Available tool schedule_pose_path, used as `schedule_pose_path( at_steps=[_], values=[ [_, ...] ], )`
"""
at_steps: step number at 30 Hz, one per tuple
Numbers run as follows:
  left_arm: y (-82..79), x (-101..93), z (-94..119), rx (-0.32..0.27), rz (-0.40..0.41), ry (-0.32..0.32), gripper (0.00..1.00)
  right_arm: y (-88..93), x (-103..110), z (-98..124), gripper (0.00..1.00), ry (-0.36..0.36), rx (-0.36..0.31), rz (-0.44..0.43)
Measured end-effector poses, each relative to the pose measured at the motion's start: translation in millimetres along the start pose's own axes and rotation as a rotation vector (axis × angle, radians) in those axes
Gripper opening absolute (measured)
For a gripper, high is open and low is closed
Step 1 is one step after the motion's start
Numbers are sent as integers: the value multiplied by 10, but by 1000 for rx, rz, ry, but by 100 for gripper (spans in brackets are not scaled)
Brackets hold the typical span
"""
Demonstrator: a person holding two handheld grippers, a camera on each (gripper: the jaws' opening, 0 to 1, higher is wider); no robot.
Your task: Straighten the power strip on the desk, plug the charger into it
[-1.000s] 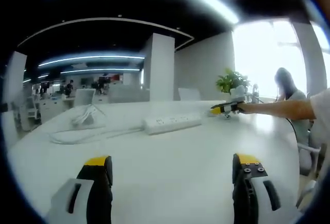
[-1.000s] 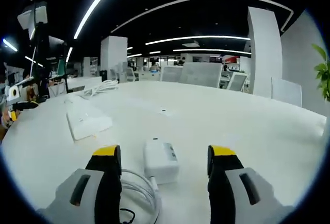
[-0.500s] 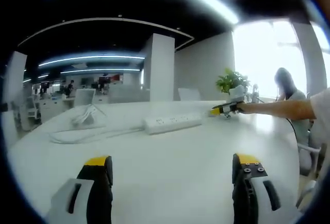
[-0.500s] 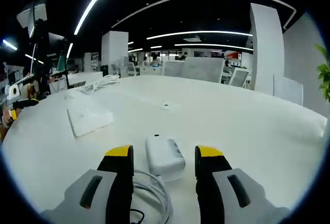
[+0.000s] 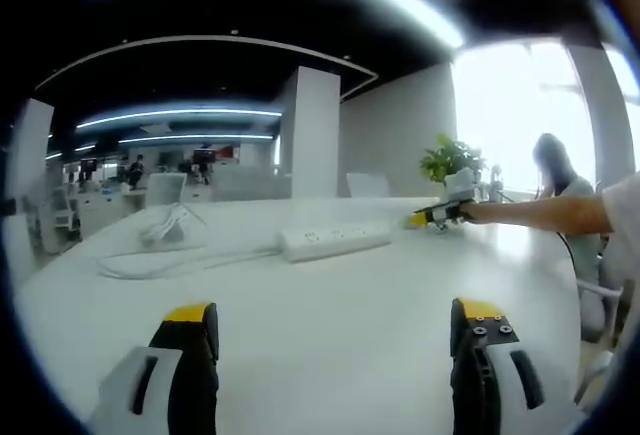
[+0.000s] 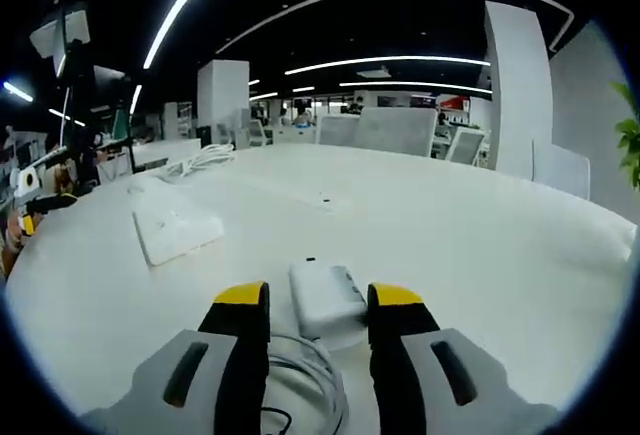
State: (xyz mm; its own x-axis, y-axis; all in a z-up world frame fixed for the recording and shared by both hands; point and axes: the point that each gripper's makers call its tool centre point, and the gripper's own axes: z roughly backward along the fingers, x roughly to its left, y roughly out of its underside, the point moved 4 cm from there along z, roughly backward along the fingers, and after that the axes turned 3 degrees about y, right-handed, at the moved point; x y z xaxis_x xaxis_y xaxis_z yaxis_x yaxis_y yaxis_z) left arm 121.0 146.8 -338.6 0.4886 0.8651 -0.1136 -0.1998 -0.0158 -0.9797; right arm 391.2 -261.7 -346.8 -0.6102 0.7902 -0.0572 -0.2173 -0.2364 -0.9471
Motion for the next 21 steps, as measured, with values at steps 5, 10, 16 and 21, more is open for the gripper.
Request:
schedule_pose_path(
  at_steps=[5, 10, 16, 21],
  values=[
    [6, 8, 13, 0, -4, -5, 99, 1, -16, -1, 32, 14, 1, -11],
    [15, 18, 16, 0, -2, -5, 99, 4, -19, -6, 30, 21, 3, -3],
    [4, 25, 12, -4, -1, -2, 99, 9, -2, -1, 30, 27, 2, 5],
    [0, 19, 22, -8, -1, -1, 99, 20, 58, 20, 30, 38, -6, 14]
  ],
)
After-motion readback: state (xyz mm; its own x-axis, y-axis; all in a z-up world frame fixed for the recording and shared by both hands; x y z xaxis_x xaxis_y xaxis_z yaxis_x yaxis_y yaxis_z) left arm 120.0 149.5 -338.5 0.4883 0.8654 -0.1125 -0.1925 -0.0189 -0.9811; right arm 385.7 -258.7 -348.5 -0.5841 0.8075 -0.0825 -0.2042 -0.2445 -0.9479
